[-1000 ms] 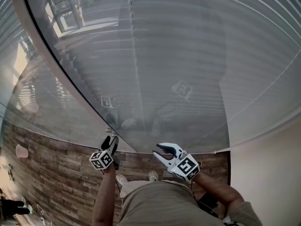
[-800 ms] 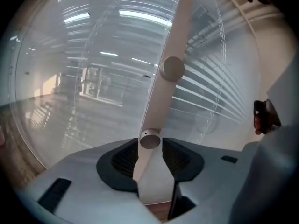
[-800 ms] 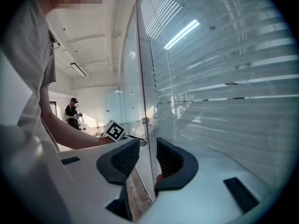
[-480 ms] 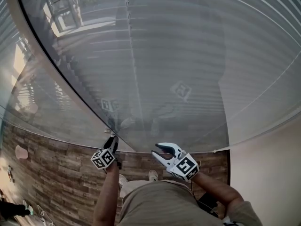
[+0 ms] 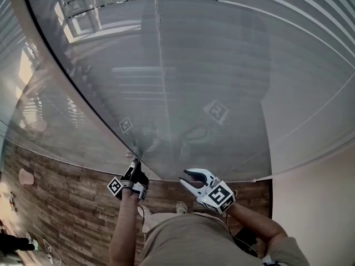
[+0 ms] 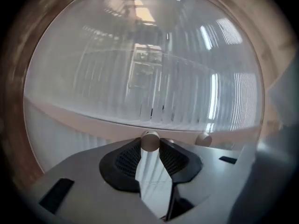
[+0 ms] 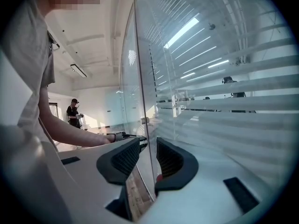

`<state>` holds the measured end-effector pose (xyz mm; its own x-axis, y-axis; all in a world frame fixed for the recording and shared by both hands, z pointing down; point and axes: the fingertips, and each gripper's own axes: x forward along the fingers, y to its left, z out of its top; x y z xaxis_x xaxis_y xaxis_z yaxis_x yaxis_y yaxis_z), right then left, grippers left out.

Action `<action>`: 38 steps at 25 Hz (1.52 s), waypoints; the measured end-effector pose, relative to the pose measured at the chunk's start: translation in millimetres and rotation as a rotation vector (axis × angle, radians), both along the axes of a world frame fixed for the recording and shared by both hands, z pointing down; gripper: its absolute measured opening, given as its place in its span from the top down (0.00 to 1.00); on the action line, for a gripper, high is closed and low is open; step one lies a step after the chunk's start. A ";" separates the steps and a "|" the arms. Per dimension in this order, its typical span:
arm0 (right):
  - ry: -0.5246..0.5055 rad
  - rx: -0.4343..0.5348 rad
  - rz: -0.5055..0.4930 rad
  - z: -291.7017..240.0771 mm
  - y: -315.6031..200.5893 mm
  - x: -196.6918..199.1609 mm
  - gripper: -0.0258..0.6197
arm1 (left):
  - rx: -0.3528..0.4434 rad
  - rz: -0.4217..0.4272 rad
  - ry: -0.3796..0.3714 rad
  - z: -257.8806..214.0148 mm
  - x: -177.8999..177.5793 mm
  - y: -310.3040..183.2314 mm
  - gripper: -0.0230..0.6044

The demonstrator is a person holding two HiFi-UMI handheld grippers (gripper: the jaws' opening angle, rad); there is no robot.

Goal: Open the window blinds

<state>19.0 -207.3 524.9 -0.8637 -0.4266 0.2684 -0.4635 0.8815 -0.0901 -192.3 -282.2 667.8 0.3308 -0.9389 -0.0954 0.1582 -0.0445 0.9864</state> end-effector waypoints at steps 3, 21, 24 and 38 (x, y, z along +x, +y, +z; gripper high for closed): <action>0.002 -0.001 -0.011 3.5 -0.3 -2.7 0.77 | 0.027 0.016 0.131 6.1 -0.7 -0.8 0.75; 0.001 -0.004 0.012 3.3 0.8 8.2 0.77 | 0.009 0.173 -1.647 -8.4 7.8 3.9 0.66; -0.002 -0.008 0.017 3.6 1.5 9.5 0.77 | -0.016 0.192 -1.753 -4.8 5.3 2.4 0.75; 0.000 -0.011 0.012 6.7 3.1 7.6 0.77 | -0.057 0.165 -1.056 0.0 -3.7 1.1 0.75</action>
